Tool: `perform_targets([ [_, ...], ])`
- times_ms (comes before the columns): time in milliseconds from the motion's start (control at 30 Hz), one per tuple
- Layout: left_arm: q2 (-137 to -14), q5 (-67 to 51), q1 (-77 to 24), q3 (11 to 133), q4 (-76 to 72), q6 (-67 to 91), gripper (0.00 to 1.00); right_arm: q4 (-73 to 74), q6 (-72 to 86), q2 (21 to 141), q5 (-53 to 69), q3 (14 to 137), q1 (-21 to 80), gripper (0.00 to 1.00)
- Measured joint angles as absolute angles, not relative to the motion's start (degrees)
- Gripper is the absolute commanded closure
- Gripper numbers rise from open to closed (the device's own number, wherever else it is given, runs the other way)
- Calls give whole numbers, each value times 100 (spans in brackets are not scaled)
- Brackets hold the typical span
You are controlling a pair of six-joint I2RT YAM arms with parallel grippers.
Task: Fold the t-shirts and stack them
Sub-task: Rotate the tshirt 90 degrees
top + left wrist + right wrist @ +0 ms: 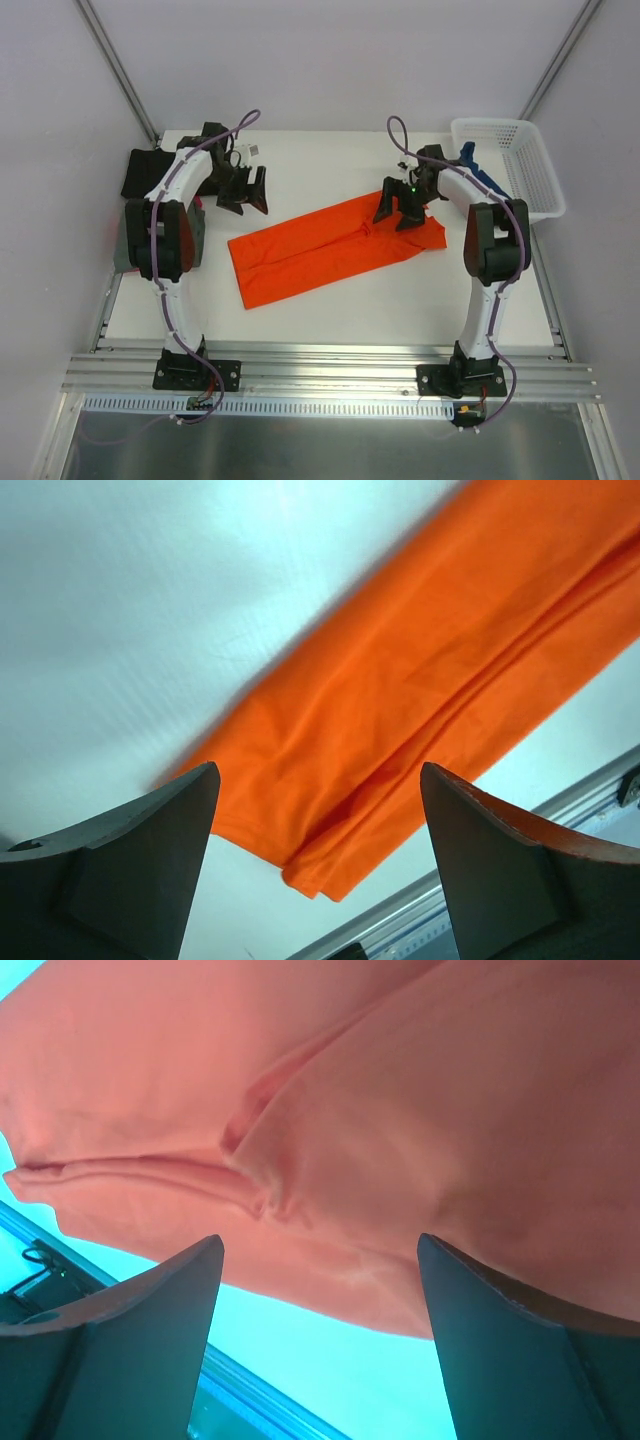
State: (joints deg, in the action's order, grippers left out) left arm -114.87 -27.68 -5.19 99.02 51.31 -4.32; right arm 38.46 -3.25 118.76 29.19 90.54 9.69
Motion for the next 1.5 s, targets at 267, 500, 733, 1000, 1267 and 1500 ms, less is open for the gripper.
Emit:
perform_targets([
  [267,-12348,-2491,-279,10291,5393,-580,17,3863,-432,11587,2867,8868,945,17],
  [500,-12809,-2497,-296,10342,5693,-650,18,3907,-475,11590,2757,8868,884,17],
  [733,-12811,-2502,-294,10296,5907,-722,18,3885,-521,11638,2689,8746,854,17],
  [1000,-12722,-2504,-346,9911,6311,-873,18,4016,-467,12558,2724,9839,816,17],
  [1267,-12693,-2554,-611,9644,6685,-989,19,3876,-327,13454,2749,11295,851,17],
  [1500,-12610,-2655,-1116,9443,6777,-1031,20,3570,-82,14278,2773,12621,1035,16],
])
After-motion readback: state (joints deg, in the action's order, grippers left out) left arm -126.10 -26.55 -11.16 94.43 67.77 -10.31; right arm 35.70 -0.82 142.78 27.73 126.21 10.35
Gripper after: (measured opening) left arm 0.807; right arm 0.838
